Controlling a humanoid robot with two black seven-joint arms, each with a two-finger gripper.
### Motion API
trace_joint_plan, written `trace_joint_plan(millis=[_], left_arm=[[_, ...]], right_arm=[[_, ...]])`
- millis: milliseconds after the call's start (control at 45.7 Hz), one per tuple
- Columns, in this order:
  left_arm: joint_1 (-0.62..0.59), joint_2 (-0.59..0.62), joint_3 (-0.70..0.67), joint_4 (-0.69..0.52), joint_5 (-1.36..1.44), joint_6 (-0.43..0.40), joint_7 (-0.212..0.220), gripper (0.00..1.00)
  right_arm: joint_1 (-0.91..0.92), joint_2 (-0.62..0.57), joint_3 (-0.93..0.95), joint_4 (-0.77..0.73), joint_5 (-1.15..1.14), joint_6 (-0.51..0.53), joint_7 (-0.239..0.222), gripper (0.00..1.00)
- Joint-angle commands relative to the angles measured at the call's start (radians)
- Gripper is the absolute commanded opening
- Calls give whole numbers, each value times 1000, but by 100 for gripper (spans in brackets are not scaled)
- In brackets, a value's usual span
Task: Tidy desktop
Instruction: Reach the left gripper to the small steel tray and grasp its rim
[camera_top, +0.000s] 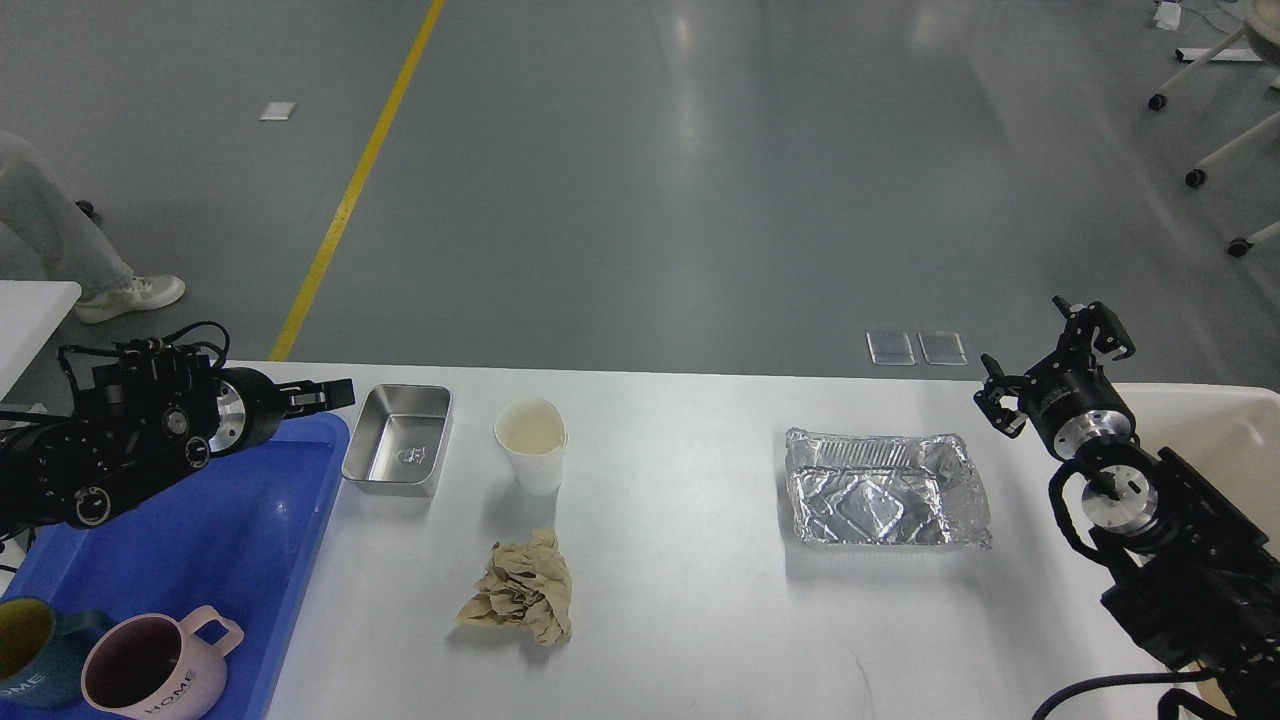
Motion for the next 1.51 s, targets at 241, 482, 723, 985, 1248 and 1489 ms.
trace_joint_plan(millis=[241,482,723,985,1248,1489], left_arm=[[32,-157,2,184,4,58,-15,84],[71,-202,43,270,5,66,-86,82],[81,-246,68,343,-9,76,-116,77],[103,-255,68,365,-9,73,-118,51],[118,-254,68,365,-9,64,-119,26],[118,-254,68,365,-10,64,-121,24]], right_arm=[[0,-1,-1,-1,0,0,0,100],[-3,-19,-1,1,0,0,0,100],[-4,-27,-1,1,0,0,0,100],[-4,-29,-1,-1,0,0,0,100],[-4,-29,-1,-1,0,0,-1,100],[-4,-27,-1,-1,0,0,0,100]])
